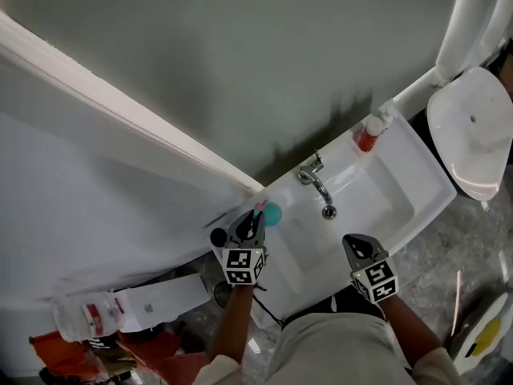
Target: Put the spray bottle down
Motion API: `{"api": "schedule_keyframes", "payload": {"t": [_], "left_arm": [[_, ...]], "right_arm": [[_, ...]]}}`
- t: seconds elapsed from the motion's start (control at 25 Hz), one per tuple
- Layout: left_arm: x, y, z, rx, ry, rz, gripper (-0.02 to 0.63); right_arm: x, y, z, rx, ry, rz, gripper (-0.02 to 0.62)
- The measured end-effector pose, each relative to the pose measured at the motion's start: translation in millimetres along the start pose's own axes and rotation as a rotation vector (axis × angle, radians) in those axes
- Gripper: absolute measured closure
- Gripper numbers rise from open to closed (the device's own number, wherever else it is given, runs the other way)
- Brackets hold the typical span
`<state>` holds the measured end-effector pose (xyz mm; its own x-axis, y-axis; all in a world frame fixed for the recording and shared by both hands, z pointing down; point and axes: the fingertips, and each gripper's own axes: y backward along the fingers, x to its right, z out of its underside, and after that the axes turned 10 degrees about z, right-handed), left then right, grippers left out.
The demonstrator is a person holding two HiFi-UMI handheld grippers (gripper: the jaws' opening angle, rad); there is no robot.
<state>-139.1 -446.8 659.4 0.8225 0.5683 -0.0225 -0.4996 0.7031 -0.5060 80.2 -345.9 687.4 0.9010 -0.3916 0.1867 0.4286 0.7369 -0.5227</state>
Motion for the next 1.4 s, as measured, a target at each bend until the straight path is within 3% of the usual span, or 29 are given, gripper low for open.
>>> {"api": "schedule_keyframes", "payload": {"t": [0.52, 0.8, 1.12, 1.4], "left_arm": [[-35, -64, 48, -0.071, 0.001, 0.022, 0.540], [-41, -84, 64, -0.117, 0.001, 0.026, 0.540], [-48, -90, 63, -0.109, -0.006, 0.003, 0.532], [-49, -91, 65, -0.122, -0.014, -0.003, 0.429]], "right_arm": [[1, -5, 40, -0.068, -0.049, 0.069, 0.584], [1, -14, 43, -0.077, -0.058, 0.075, 0.584], [-1, -18, 38, -0.071, -0.059, 0.080, 0.584], [-1, -14, 39, -0.073, -0.057, 0.085, 0.584]]}}
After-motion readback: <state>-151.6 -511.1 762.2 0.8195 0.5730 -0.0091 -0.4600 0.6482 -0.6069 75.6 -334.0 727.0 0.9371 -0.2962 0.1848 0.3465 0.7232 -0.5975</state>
